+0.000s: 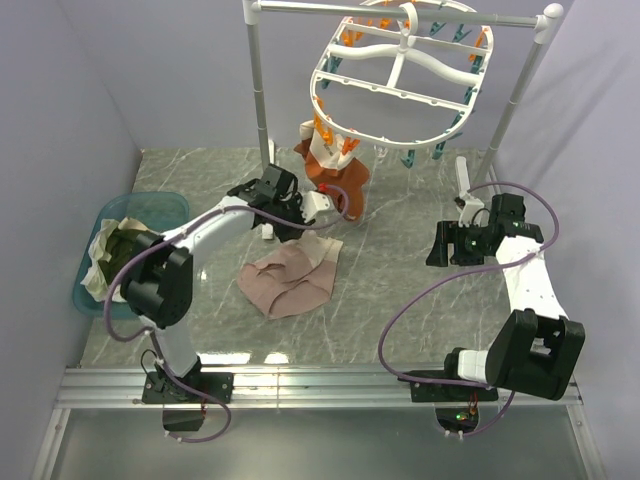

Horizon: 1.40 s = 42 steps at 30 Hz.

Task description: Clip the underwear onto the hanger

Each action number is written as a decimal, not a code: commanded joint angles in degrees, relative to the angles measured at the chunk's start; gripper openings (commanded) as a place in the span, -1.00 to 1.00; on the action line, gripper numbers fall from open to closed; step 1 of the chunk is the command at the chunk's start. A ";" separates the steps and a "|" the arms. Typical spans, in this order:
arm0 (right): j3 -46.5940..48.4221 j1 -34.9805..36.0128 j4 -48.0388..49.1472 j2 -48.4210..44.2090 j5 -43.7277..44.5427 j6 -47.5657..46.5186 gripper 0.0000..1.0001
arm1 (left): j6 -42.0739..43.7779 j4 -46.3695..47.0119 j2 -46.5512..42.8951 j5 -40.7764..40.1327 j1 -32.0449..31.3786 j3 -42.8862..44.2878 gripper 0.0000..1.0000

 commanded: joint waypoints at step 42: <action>0.99 33.64 55.37 36.76 -0.80 56.96 0.11 | -40.84 22.07 -10.53 3.19 1.52 -19.54 0.05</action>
